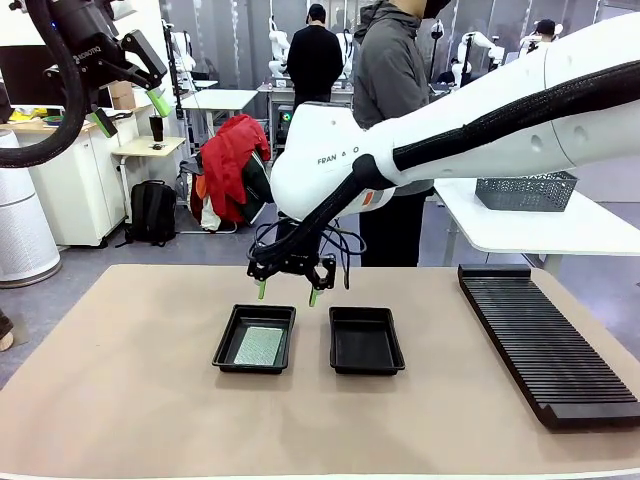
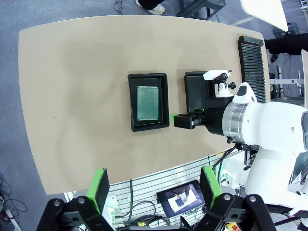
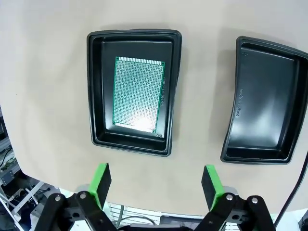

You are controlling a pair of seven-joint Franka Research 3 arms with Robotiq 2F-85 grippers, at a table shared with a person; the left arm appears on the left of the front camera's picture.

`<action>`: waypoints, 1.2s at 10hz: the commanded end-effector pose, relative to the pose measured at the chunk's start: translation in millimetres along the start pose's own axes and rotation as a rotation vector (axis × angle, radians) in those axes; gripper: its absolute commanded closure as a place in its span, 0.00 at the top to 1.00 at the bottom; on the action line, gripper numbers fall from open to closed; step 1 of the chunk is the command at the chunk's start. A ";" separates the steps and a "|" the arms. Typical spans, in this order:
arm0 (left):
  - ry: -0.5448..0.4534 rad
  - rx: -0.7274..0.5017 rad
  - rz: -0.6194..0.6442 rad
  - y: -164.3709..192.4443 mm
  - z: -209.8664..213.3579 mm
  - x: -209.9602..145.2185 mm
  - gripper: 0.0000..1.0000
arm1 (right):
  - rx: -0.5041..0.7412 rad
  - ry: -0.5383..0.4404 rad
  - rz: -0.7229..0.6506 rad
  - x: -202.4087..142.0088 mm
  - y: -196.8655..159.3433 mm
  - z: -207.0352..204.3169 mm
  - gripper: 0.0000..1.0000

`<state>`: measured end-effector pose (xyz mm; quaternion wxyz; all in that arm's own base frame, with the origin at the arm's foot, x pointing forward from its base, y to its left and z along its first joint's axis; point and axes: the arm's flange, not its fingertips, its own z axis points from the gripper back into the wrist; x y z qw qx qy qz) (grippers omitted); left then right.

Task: Inspect and transfer BCBs to ESD trays.
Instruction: Pick up the Blank PCB from the PCB Rack and place it in the left ESD tray, then pick up the ESD tray and place it on the left side of the table.

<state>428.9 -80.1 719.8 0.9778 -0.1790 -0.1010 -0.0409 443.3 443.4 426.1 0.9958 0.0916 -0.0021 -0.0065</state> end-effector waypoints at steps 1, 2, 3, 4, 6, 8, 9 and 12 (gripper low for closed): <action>-0.003 0.005 0.001 1.2 -0.2 0.3 1.00 | 0.000 -0.003 0.004 -2.4 1.2 -3.2 1.00; -0.003 0.005 0.001 1.2 -0.2 0.3 1.00 | 0.000 -0.003 0.004 -2.4 1.2 -3.2 1.00; -0.003 0.005 0.001 1.2 -0.2 0.3 1.00 | 0.000 -0.003 0.004 -2.4 1.2 -3.2 1.00; -0.003 0.005 0.001 1.2 -0.2 0.3 1.00 | 0.000 -0.003 0.004 -2.4 1.2 -3.2 1.00; -0.003 0.005 0.001 1.2 -0.2 0.3 1.00 | 0.000 -0.003 0.004 -2.4 1.2 -3.2 1.00; -0.003 0.005 0.001 1.2 -0.2 0.3 1.00 | 0.000 -0.003 0.004 -2.4 1.2 -3.2 1.00; -0.003 0.005 0.001 1.2 -0.2 0.3 1.00 | 0.000 -0.003 0.004 -2.4 1.2 -3.2 1.00; -0.003 0.005 0.001 1.2 -0.2 0.3 1.00 | 0.000 -0.003 0.004 -2.4 1.2 -3.2 1.00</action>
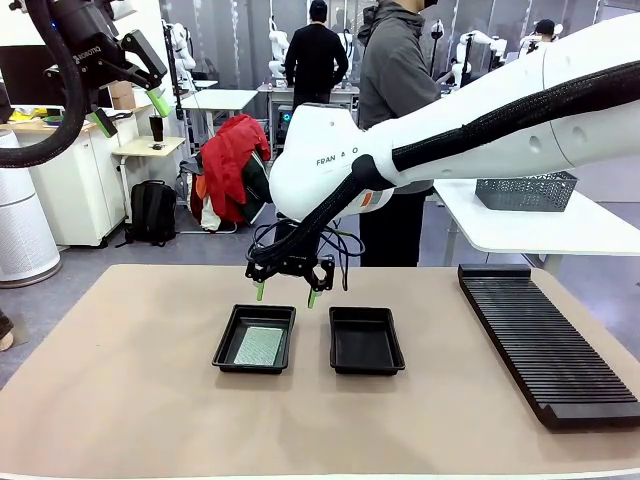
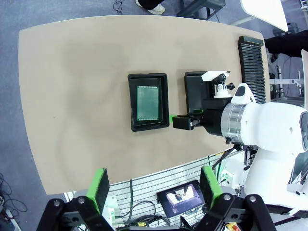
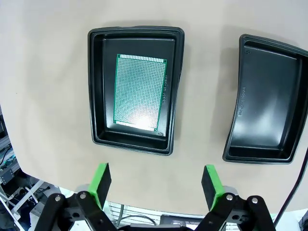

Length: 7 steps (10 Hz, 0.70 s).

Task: Inspect and transfer BCBs to ESD trays.
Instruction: Pick up the ESD tray and place it on the left side of the table.

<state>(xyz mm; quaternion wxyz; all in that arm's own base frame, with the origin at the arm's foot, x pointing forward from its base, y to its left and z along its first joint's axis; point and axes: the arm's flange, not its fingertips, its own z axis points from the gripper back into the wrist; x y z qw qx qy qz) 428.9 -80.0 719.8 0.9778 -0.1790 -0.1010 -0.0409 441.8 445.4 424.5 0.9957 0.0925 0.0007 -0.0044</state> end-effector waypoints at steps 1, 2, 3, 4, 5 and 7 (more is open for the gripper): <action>-0.003 0.005 0.001 1.2 -0.2 0.3 1.00 | -0.002 -0.009 0.000 -0.9 -0.4 -1.3 1.00; -0.003 0.005 0.001 1.2 -0.2 0.3 1.00 | -0.002 -0.009 0.000 -0.9 -0.4 -1.3 1.00; -0.003 0.005 0.001 1.2 -0.2 0.3 1.00 | -0.002 -0.009 0.000 -0.9 -0.4 -1.3 1.00; -0.003 0.005 0.001 1.2 -0.2 0.3 1.00 | -0.002 -0.009 0.000 -0.9 -0.4 -1.3 1.00; -0.003 0.005 0.001 1.2 -0.2 0.3 1.00 | -0.002 -0.009 0.000 -0.9 -0.4 -1.3 1.00; 0.000 0.000 0.000 0.0 0.0 0.0 1.00 | 0.000 0.000 0.000 0.0 0.0 0.0 1.00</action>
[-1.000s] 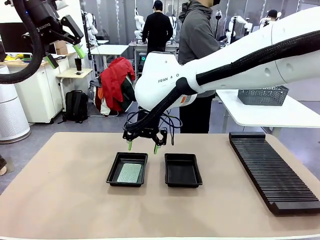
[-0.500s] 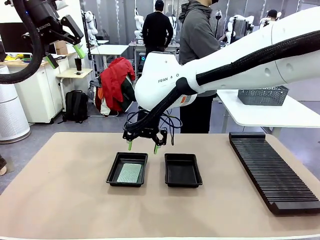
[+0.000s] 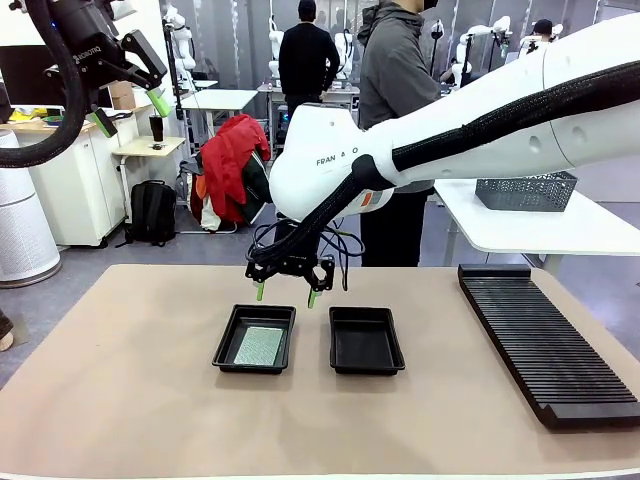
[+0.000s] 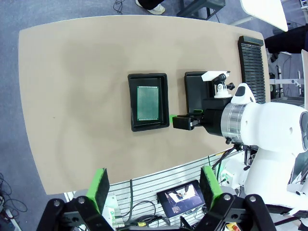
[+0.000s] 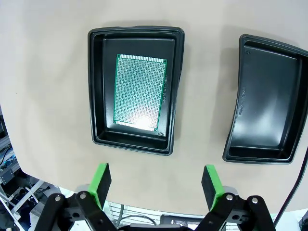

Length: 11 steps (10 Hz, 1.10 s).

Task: Inspect and transfer BCBs to ESD trays.
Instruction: Pick up the ESD tray and place it on the left side of the table.

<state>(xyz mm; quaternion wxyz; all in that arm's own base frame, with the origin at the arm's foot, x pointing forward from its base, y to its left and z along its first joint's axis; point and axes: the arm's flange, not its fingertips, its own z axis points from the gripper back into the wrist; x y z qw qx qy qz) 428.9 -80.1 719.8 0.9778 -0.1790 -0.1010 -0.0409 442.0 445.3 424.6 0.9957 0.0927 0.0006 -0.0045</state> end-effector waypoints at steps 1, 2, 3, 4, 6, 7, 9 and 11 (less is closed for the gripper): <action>0.010 0.009 -0.010 -4.7 -9.0 -5.5 1.00 | 0.050 -0.011 -0.012 -5.0 -13.2 10.5 1.00; 0.013 0.029 -0.012 -9.2 -16.6 -10.6 1.00 | 0.097 -0.025 -0.027 -10.4 -26.4 19.9 1.00; 0.022 0.045 -0.002 -12.9 -28.3 -14.0 1.00 | 0.140 -0.032 -0.024 -13.9 -38.5 29.2 1.00; 0.025 0.052 0.013 -14.3 -42.7 -17.7 1.00 | 0.179 -0.040 -0.029 -17.7 -50.0 37.0 1.00; 0.059 0.017 0.026 -11.5 -71.4 -25.7 1.00 | 0.267 -0.035 -0.022 -22.2 -73.2 49.5 1.00; 0.074 0.028 0.035 -11.8 -88.4 -28.2 1.00 | 0.322 -0.043 -0.025 -24.7 -87.3 54.1 1.00; 0.109 0.027 0.055 -13.5 -129.0 -24.3 1.00 | 0.379 -0.077 -0.035 -32.4 -114.1 62.5 1.00; 0.140 0.046 0.073 -14.0 -165.2 -21.8 1.00 | 0.448 -0.089 -0.024 -38.0 -134.9 64.2 1.00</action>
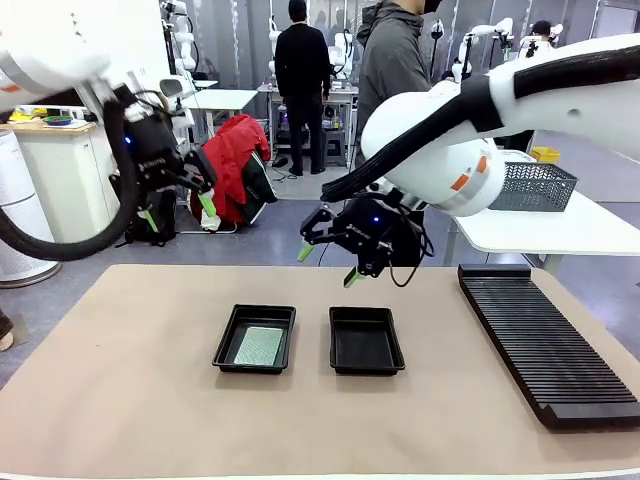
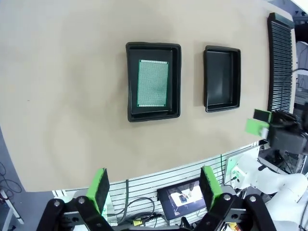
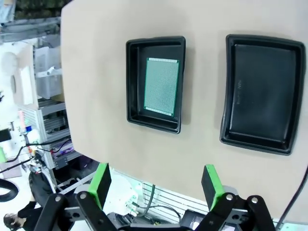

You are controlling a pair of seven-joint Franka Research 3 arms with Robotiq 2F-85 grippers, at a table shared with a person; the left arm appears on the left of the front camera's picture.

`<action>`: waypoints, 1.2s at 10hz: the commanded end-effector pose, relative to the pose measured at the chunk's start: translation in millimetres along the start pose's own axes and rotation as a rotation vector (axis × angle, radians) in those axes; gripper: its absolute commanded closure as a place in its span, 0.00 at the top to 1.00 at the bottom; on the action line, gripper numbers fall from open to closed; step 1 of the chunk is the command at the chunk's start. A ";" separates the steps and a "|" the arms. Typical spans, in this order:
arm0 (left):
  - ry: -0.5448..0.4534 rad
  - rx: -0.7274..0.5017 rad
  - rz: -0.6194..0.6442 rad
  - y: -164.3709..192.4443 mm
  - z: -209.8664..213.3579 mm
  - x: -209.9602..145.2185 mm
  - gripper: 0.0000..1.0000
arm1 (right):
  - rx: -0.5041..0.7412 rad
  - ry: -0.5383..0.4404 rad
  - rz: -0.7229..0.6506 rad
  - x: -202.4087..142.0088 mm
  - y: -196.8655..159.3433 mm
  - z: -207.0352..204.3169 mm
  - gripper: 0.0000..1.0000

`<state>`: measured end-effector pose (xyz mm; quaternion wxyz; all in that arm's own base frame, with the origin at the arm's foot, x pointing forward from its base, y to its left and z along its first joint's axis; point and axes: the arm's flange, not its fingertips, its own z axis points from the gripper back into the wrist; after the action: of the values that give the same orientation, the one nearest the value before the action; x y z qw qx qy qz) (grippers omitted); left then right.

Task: Inspect and transfer BCBs to ESD trays.
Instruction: Pick up the ESD tray and place it on the left side of the table.

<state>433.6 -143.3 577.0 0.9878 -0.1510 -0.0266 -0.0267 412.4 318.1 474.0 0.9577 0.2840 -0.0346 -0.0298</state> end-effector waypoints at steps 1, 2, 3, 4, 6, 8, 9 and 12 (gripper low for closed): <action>0.002 0.010 0.034 -5.7 -29.5 6.4 1.00 | 0.105 -0.016 0.026 -10.5 -30.8 4.1 1.00; 0.009 0.024 0.037 -5.7 -43.9 11.5 1.00 | 0.136 -0.021 0.027 -11.2 -39.8 6.0 1.00; 0.018 0.045 0.036 -8.1 -57.0 16.6 1.00 | 0.169 -0.029 0.034 -13.4 -48.5 8.7 1.00; 0.020 0.072 0.034 -10.4 -68.2 22.5 1.00 | 0.204 -0.038 0.038 -16.0 -56.8 11.6 1.00; 0.027 0.110 0.030 -17.6 -95.7 35.1 1.00 | 0.259 -0.062 0.043 -18.3 -73.9 19.0 1.00; 0.026 0.158 0.041 -20.4 -120.2 47.7 1.00 | 0.323 -0.064 0.057 -18.5 -88.2 23.2 1.00; 0.026 0.160 0.038 -20.3 -130.6 53.0 1.00 | 0.355 -0.064 0.059 -17.9 -94.8 24.8 1.00; 0.040 0.203 0.052 -14.9 -164.2 68.1 1.00 | 0.407 -0.064 0.066 -10.6 -107.8 27.7 1.00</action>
<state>501.0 -204.2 432.4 0.9978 -0.0652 0.0007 -0.0109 395.9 220.1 446.7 0.8895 0.4502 -0.0780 -0.0077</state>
